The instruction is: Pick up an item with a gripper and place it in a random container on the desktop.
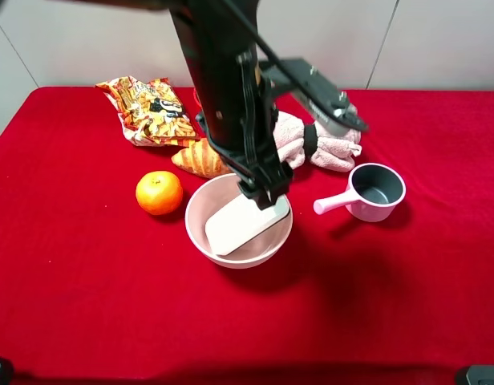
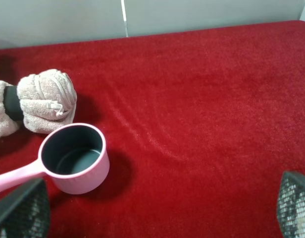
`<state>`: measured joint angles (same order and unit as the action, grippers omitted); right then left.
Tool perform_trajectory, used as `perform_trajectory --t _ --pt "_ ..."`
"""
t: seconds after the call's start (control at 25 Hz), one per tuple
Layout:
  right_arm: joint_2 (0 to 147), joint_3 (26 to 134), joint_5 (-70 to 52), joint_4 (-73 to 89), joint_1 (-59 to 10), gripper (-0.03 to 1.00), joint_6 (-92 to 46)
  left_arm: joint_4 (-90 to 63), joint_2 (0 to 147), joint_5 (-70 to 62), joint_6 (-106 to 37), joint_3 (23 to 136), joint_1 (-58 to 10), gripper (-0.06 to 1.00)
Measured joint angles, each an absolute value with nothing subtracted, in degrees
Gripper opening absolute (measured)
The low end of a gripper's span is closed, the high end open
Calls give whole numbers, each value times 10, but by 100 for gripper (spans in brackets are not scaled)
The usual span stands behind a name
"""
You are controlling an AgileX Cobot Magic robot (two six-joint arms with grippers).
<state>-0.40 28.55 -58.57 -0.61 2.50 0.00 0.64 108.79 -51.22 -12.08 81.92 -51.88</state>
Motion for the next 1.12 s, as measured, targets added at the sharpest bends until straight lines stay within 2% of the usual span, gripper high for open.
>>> perform_trajectory --t 0.68,0.76,0.92,1.12 --pt "-4 285 -586 -6 25 69 0 0 935 -668 -90 824 -519 80" --pt "-4 285 -586 -6 25 69 0 0 918 -669 -87 824 -519 83" --pt "-4 285 -586 -6 25 69 0 3 889 -669 -86 823 -519 97" --pt "-4 285 -586 -6 25 69 0 0 843 -670 -86 810 -519 99"
